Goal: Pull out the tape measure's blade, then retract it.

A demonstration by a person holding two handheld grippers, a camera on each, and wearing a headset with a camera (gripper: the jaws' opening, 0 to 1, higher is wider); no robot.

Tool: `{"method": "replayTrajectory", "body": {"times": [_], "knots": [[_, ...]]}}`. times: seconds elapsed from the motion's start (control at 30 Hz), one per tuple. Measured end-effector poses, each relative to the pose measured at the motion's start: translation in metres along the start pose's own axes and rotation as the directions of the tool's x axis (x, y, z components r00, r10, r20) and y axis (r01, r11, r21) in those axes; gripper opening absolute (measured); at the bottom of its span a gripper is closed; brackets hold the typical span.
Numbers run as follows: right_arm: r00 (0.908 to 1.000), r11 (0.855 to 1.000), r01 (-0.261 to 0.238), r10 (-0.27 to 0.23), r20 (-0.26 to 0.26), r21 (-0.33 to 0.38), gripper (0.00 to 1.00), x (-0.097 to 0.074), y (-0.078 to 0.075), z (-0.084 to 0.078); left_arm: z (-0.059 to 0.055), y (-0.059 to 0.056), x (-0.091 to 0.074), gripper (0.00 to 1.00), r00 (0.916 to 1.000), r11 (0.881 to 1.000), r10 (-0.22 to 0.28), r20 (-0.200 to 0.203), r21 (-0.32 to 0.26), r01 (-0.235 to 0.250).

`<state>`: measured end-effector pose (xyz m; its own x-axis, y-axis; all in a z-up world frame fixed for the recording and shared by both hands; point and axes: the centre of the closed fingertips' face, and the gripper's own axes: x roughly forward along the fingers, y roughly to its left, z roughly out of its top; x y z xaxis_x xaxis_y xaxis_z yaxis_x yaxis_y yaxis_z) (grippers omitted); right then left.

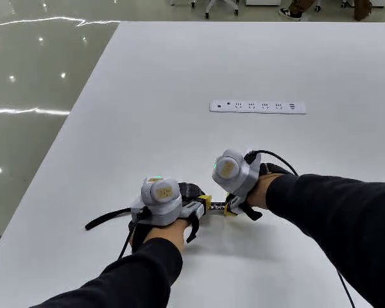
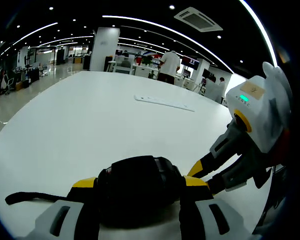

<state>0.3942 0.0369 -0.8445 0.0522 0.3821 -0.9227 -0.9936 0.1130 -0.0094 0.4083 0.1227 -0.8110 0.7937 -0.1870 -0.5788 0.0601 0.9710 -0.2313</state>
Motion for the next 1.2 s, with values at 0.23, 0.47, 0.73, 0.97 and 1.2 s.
{"method": "replayTrajectory", "body": {"times": [0.23, 0.47, 0.73, 0.97, 1.2], "knots": [[0.9994, 1.000, 0.014, -0.015, 0.032, 0.015, 0.08, 0.001, 0.001, 0.003, 0.000, 0.000, -0.001, 0.60, 0.9999, 1.000, -0.012, -0.003, -0.017, 0.012], [0.9977, 1.000, 0.019, -0.021, 0.065, 0.021, 0.08, 0.002, 0.002, 0.005, 0.000, 0.000, -0.001, 0.59, 0.9994, 0.999, -0.031, -0.012, -0.023, 0.031], [0.9962, 1.000, 0.025, -0.027, 0.083, 0.018, 0.08, 0.003, 0.004, 0.010, -0.001, 0.000, -0.002, 0.59, 0.9987, 0.999, -0.043, -0.025, -0.024, 0.043], [0.9944, 0.999, 0.018, -0.021, 0.103, 0.029, 0.08, 0.005, 0.005, 0.012, -0.001, -0.001, -0.002, 0.59, 0.9986, 0.999, -0.046, -0.025, -0.023, 0.045], [0.9936, 1.000, -0.001, -0.001, 0.113, 0.023, 0.08, 0.010, 0.004, 0.018, -0.001, -0.001, -0.001, 0.59, 0.9982, 0.999, -0.049, -0.035, -0.019, 0.048]]}}
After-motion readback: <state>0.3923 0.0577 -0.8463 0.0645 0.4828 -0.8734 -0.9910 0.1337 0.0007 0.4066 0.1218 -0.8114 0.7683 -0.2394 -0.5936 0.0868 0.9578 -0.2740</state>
